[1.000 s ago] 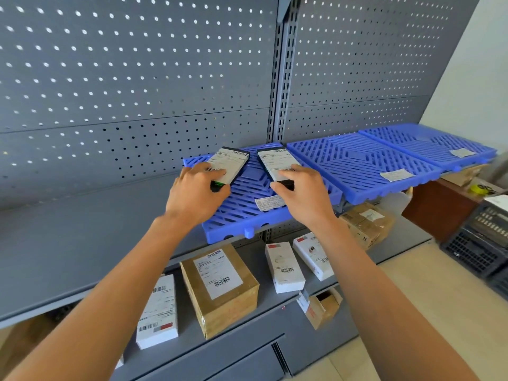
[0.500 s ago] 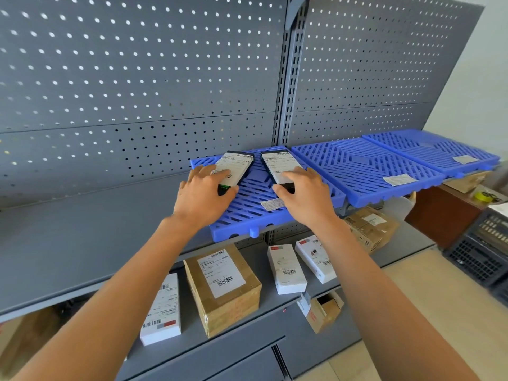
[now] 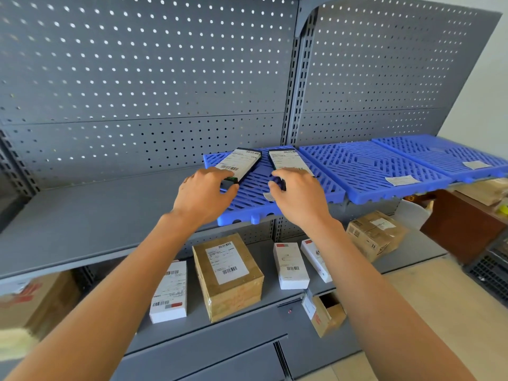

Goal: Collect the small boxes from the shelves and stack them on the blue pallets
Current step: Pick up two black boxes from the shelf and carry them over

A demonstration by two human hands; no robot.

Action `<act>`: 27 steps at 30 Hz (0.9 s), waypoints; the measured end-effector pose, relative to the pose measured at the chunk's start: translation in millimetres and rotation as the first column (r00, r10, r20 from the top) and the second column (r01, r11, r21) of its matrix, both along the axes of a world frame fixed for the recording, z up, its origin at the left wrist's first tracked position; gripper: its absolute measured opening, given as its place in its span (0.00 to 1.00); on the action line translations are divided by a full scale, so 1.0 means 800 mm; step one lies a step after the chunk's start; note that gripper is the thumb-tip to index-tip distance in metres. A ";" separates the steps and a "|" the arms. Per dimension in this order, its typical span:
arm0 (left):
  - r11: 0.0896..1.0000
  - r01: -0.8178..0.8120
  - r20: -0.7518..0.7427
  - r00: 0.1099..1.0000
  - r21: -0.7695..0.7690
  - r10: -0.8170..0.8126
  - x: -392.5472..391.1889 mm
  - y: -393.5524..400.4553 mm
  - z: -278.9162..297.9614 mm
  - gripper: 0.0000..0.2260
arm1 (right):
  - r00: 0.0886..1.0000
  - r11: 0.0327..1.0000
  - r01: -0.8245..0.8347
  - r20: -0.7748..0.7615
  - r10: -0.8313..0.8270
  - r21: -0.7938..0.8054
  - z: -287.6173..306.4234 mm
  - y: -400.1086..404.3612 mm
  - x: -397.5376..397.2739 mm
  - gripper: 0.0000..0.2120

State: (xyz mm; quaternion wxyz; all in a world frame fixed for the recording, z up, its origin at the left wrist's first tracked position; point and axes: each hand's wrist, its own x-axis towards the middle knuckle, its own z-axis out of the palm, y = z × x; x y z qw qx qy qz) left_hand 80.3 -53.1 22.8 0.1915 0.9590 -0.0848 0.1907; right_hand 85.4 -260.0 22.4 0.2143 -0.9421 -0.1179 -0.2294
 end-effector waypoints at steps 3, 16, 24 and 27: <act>0.998 -0.055 -0.020 0.998 0.018 0.055 -0.020 0.007 0.000 0.16 | 0.998 0.998 -0.057 0.015 0.057 0.007 0.000 0.009 -0.007 0.16; 0.954 -0.297 -0.069 0.952 0.046 0.300 -0.115 0.096 -0.001 0.16 | 0.951 0.950 -0.310 0.030 0.309 0.037 -0.013 0.122 -0.041 0.12; 0.904 -0.421 -0.087 0.901 0.071 0.426 -0.189 0.188 -0.008 0.17 | 0.897 0.897 -0.441 -0.054 0.440 -0.012 -0.014 0.222 -0.088 0.17; 0.889 -0.451 -0.090 0.885 0.078 0.457 -0.228 0.227 -0.011 0.18 | 0.869 0.871 -0.491 -0.075 0.489 -0.011 -0.016 0.266 -0.116 0.17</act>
